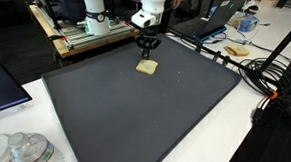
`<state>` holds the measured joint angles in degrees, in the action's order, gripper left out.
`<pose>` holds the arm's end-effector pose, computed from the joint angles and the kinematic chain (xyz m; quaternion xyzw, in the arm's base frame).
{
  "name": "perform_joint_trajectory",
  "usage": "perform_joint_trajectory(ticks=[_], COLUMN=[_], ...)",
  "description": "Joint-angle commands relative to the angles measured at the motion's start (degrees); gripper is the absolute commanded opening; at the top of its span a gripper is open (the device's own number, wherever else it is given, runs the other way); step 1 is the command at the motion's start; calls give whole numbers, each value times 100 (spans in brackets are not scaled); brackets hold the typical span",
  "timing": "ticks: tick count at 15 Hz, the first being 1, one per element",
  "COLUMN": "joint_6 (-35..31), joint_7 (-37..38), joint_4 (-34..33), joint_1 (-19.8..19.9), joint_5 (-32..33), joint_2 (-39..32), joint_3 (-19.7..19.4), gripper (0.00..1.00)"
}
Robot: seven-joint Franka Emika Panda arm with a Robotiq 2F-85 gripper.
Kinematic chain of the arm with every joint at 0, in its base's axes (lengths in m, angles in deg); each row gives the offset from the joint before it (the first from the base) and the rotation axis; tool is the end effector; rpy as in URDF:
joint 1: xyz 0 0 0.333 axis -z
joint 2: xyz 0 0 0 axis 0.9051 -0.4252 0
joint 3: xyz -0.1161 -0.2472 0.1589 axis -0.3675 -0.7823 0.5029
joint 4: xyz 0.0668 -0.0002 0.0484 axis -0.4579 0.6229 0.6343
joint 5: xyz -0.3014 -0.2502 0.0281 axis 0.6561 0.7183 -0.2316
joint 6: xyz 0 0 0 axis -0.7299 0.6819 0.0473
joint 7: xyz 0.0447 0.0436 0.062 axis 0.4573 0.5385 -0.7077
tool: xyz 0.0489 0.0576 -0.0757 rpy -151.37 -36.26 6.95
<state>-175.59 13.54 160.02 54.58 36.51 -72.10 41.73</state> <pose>0.4918 0.0397 0.2225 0.9411 -0.3350 -0.0402 0.0217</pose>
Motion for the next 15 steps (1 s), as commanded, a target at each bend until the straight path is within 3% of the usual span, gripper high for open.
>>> perform_joint_trajectory(ticks=[1, 15], joint_6=[18, 1082], joint_7=[672, 4125], joint_4=[296, -546], joint_1=[1, -128], joint_5=[467, 2495], joint_2=[505, 470], joint_3=[53, 615], gripper=[5, 5])
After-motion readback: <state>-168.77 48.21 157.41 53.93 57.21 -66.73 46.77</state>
